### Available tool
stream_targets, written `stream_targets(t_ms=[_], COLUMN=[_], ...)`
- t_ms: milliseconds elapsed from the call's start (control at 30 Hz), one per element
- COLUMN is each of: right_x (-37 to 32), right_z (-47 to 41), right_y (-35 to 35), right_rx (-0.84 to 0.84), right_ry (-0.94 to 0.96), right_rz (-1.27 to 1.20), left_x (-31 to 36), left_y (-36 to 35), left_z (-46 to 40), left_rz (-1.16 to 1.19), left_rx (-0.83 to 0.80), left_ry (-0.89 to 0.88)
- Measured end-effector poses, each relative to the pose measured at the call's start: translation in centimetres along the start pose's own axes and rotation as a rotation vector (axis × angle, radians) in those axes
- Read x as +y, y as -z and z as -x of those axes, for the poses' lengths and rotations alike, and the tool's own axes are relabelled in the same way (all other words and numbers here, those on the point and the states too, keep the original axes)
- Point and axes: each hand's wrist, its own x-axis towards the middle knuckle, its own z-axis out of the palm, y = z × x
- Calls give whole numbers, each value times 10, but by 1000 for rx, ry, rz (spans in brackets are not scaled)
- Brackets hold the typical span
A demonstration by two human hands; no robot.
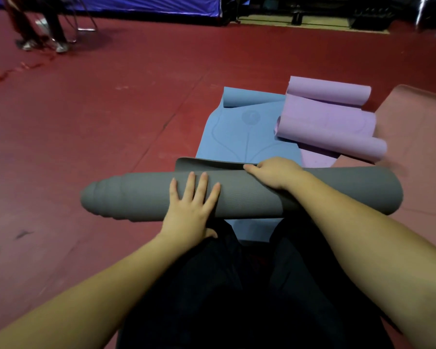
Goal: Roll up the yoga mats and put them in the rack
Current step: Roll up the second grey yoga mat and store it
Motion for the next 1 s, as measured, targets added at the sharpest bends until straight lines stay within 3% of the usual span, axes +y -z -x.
stream_targets(t_ms=[167,400,533,700,800,1000], right_x=[0,3,1,-1,-3,-4], right_z=[-4,4,18,35,35,41], right_y=[7,18,30,35,27,13], right_rx=[-44,-67,-152,-261,-239,-6], right_ry=[-58,-60,-17,27,58,150], right_rz=[-27,-77,-77,-125,-75,-14], left_x=[7,-1,-7,-11,-15,-30], left_y=[7,34,53,73,66,69], left_z=[-11,-9,5,18,18,-7], left_rz=[-77,-76,-71,-26,54,192], left_rx=[-51,-51,1,-58,-117,-269], left_ry=[83,-5,-59,-87,-75,-93])
